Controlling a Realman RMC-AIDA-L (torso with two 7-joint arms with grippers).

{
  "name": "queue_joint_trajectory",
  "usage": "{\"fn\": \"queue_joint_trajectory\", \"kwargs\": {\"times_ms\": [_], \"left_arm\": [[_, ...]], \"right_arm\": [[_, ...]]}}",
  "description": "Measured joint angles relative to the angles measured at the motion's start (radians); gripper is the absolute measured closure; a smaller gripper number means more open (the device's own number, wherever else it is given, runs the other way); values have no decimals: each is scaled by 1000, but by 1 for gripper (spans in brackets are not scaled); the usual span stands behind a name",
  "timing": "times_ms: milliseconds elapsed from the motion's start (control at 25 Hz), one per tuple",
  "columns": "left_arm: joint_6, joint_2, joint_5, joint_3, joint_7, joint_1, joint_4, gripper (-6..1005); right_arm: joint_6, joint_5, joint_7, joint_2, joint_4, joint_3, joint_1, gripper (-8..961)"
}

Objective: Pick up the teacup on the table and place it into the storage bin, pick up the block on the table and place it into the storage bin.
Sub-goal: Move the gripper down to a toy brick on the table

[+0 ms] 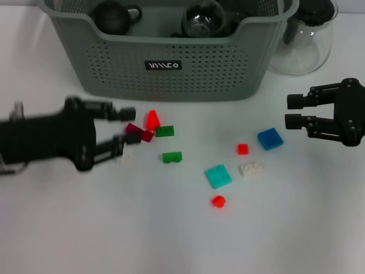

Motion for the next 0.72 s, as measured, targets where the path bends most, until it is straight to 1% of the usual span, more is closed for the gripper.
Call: {"fn": "queue_joint_trajectory", "kwargs": {"times_ms": [40,120,280,400,720], "left_arm": [[-15,0,25,-19,41,1,-34,628],[-85,0,81,-78,165,9,-125,629],[-194,2,111,-154,317,25,-253,630],[-260,2,120,-177,337,37,-293,631],[-409,1,115,-179,385,47,-399,632]], "right_arm": [[1,0,0,1,0,0,0,541],[1,0,0,3,1,0,0,541],[0,1,2,3,3,1,-1,541],[-4,1,5,3,3,2,-1,541],[-4,1,6,4,3,1,-7,540]]}}
